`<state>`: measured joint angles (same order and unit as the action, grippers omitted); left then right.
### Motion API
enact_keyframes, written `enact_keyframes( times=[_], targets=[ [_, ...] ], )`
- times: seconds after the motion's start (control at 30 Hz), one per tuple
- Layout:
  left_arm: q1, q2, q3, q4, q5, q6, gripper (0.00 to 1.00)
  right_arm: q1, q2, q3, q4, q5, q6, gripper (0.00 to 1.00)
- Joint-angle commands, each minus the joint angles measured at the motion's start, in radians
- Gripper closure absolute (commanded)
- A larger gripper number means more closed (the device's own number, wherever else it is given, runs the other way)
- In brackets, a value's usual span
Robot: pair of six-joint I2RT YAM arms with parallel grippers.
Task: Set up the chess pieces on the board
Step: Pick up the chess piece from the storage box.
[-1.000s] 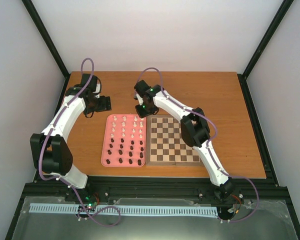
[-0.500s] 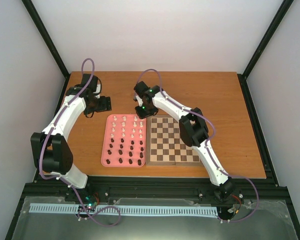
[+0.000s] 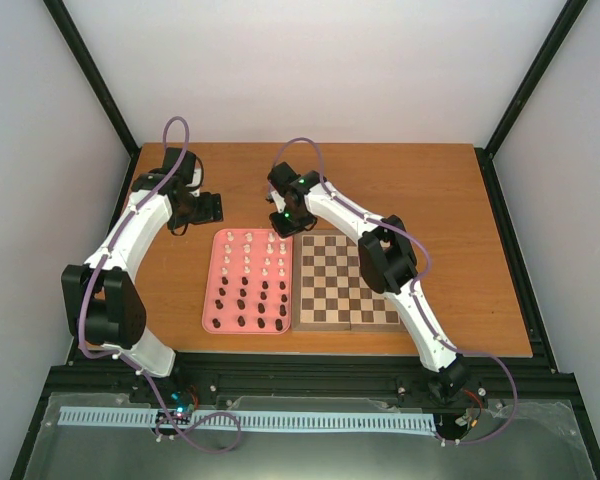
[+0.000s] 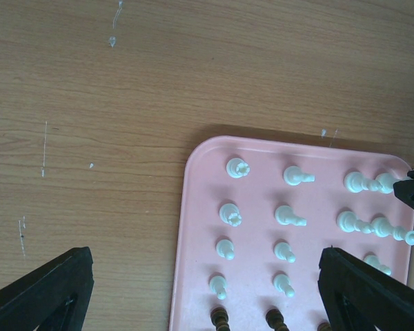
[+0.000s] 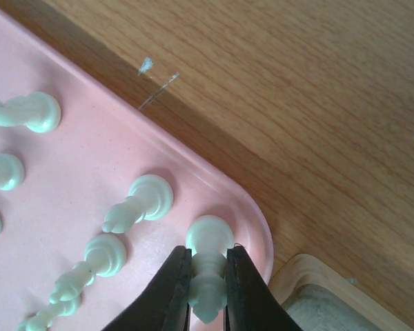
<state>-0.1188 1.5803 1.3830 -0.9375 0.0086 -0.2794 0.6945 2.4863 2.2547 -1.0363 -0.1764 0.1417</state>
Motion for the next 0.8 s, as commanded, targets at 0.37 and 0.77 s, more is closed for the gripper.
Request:
enact_keyframes(
  times=[0.37, 0.77],
  targets=[
    [0.001, 0.017, 0.056, -0.017, 0.015, 0.012, 0.00, 0.003, -0.113, 0.034, -0.037, 0.076, -0.029, 0.97],
    [0.000, 0.031, 0.072, -0.020, 0.018, 0.010, 0.00, -0.023, -0.319, -0.126, -0.066, 0.220, -0.035, 0.97]
  ],
)
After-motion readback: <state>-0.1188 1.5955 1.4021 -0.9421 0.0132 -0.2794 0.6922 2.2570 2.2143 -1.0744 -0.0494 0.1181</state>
